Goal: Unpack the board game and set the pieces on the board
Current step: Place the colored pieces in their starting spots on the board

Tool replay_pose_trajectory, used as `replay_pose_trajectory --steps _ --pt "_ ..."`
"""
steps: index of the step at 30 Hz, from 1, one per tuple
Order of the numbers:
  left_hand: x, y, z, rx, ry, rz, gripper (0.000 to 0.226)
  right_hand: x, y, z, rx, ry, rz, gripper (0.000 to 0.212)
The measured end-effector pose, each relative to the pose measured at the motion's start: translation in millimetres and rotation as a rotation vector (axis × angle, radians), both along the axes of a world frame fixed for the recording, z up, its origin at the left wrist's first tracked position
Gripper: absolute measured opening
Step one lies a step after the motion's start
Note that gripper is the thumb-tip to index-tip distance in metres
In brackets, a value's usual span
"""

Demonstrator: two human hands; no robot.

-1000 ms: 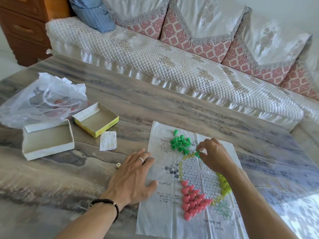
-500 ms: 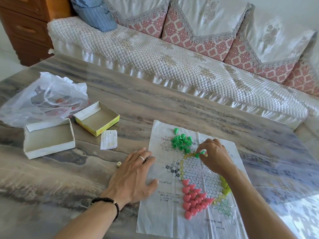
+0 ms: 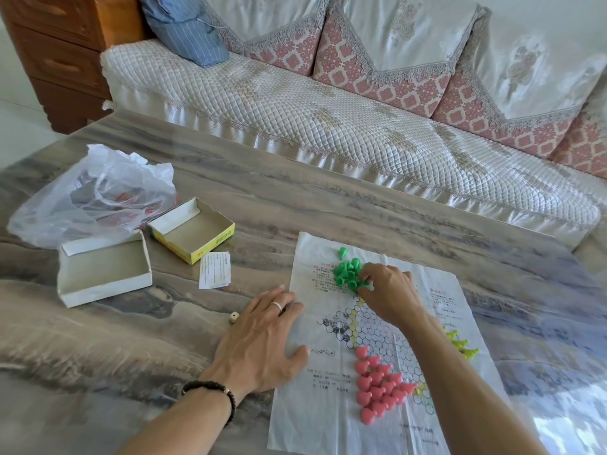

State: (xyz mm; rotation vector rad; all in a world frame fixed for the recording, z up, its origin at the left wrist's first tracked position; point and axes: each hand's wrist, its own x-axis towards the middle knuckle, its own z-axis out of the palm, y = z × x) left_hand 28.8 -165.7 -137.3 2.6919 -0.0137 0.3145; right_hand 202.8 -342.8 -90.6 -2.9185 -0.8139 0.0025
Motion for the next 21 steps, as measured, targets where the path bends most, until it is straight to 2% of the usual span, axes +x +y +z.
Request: replay_pose_trajectory --steps 3,8,12,15,21 --pt "-0.1 -0.2 0.3 -0.002 0.011 0.001 0.068 1.2 2.1 3.5 0.03 0.023 -0.013 0.025" --pt "-0.2 -0.2 0.0 -0.003 0.023 0.002 0.068 5.1 -5.2 22.9 0.202 0.147 -0.057 0.026" --pt "-0.1 -0.1 -0.4 0.009 0.037 0.002 0.069 5.7 -18.4 31.4 0.271 0.163 -0.06 0.013" --pt "0.0 0.4 -1.4 0.002 0.033 -0.001 0.069 3.3 -26.4 32.2 0.271 0.146 -0.025 0.005" --pt "1.4 0.2 -2.6 -0.009 0.005 0.002 0.069 -2.8 -36.2 29.4 0.2 0.149 -0.012 0.01"
